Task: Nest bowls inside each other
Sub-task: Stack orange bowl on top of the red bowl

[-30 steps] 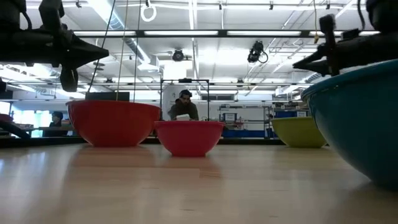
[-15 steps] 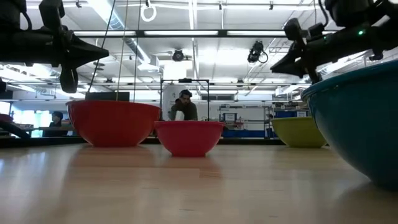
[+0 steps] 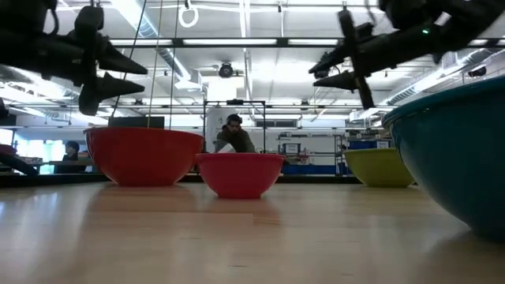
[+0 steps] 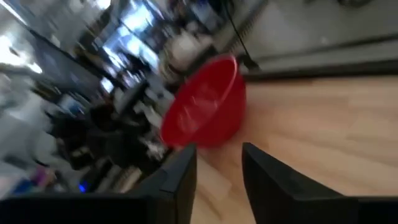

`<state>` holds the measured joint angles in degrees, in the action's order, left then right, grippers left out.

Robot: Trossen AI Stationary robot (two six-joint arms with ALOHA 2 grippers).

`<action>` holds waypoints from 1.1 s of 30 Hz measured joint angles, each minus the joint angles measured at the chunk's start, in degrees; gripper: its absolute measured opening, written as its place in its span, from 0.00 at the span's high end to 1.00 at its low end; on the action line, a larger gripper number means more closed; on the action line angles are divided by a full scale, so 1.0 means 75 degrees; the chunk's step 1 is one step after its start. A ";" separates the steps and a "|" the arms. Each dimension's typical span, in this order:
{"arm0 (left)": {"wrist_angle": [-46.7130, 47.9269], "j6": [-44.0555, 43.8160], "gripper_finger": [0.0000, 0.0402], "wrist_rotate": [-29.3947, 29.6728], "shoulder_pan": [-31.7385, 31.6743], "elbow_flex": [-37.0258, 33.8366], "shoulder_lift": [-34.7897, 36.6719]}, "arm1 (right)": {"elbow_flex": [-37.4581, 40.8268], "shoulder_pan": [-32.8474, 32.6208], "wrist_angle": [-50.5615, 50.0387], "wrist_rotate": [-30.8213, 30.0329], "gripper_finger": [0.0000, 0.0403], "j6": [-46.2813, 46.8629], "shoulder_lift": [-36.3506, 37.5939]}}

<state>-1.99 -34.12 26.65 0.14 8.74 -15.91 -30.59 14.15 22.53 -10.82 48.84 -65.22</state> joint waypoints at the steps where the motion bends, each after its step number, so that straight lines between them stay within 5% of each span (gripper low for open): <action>1: 0.0208 0.0042 0.47 -0.0167 -0.0001 0.0199 -0.0269 | -0.0316 -0.0022 -0.0465 0.0016 0.64 0.0143 -0.0231; 11: 0.5043 0.0021 0.45 -0.2819 0.0085 0.2995 -0.2630 | -0.2549 -0.0488 -0.4098 0.0861 0.62 -0.0157 -0.1966; 19: 0.7503 -0.0078 0.45 -0.5590 0.0997 0.3745 -0.3458 | -0.2809 -0.0825 -0.4826 0.0724 0.62 -0.0951 -0.2161; 33: 0.7616 -0.1087 0.45 -0.5758 0.3561 0.3782 -0.4300 | -0.2809 -0.1093 -0.5255 0.0672 0.62 -0.1253 -0.2158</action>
<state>55.12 -42.27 -16.54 26.85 37.10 -48.16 -51.66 5.96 -16.88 -5.78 39.44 -81.41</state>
